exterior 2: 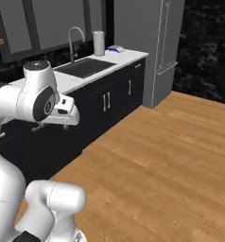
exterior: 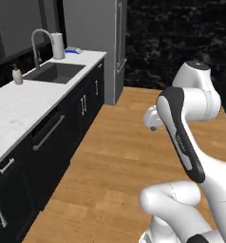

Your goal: Navigate to the coffee machine.

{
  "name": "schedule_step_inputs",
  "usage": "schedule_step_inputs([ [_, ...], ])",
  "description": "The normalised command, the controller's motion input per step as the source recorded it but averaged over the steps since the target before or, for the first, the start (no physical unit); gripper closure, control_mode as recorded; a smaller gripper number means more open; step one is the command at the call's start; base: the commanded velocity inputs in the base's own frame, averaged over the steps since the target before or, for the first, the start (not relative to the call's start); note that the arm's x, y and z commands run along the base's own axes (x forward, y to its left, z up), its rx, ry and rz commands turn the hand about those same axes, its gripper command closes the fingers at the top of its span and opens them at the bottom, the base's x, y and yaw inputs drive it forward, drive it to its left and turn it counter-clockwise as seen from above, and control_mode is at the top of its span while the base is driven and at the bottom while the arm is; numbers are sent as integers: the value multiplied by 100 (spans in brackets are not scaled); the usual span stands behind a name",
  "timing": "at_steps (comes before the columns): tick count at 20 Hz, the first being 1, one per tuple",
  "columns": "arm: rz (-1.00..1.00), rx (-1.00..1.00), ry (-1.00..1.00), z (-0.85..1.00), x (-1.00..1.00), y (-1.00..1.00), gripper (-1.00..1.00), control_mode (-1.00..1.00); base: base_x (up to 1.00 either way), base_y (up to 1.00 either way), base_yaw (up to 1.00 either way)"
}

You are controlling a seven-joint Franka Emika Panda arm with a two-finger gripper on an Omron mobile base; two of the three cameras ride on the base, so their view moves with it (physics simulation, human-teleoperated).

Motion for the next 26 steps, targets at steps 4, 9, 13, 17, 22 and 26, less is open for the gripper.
schedule_step_inputs([
  [4, 0, 0, 0, 0, 0, 0, -100, 100, 100, -33, -36],
  [9, 0, 0, 0, 0, 0, 0, -100, 100, 100, -52, -18],
  [13, 0, 0, 0, 0, 0, 0, -100, 100, 100, -76, -12],
  [17, 0, 0, 0, 0, 0, 0, -100, 100, 100, -72, -14],
  [22, 0, 0, 0, 0, 0, 0, -100, 100, 100, -69, -15],
  [26, 0, 0, 0, 0, 0, 0, -100, 100, 100, -68, -15],
])
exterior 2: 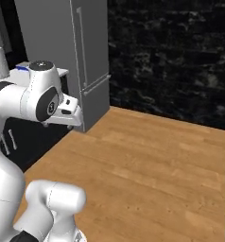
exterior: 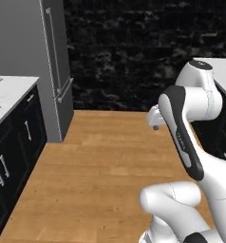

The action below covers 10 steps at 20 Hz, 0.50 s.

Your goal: Navigate to the coffee machine.

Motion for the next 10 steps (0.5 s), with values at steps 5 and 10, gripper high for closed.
schedule_step_inputs([
  [5, 0, 0, 0, 0, 0, 0, -100, 100, 100, -66, -17],
  [10, 0, 0, 0, 0, 0, 0, -100, 100, 100, -60, -21],
])
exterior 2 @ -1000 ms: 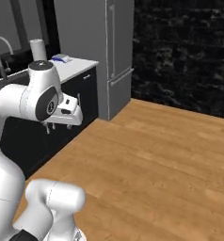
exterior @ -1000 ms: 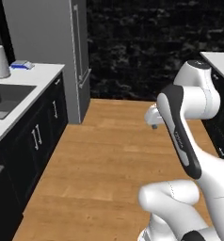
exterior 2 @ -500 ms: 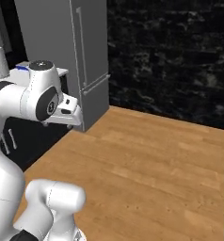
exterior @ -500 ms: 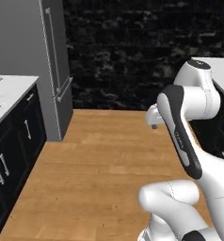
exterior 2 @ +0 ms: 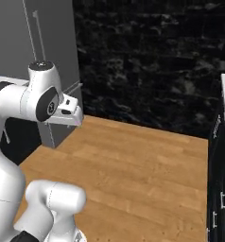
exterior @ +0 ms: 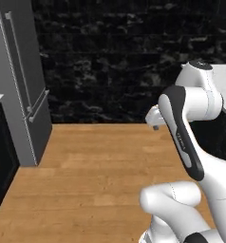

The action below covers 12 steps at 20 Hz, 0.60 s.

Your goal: Navigate to the coffee machine.

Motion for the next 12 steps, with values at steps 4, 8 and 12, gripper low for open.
schedule_step_inputs([
  [4, 0, 0, 0, 0, 0, 0, -100, 100, 64, -16, -63],
  [8, 0, 0, 0, 0, 0, 0, -100, 100, 19, 2, -91],
  [12, 0, 0, 0, 0, 0, 0, -100, 100, 21, 0, -90],
])
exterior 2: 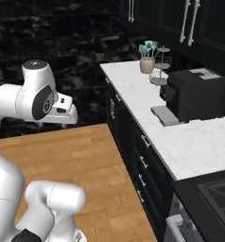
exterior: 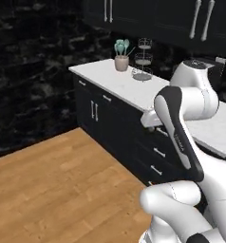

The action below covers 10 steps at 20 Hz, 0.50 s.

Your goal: Navigate to the coffee machine.

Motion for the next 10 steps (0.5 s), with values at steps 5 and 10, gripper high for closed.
schedule_step_inputs([
  [5, 0, 0, 0, 0, 0, 0, -100, 100, 45, 26, -82],
  [10, 0, 0, 0, 0, 0, 0, -100, 100, 62, 63, -75],
])
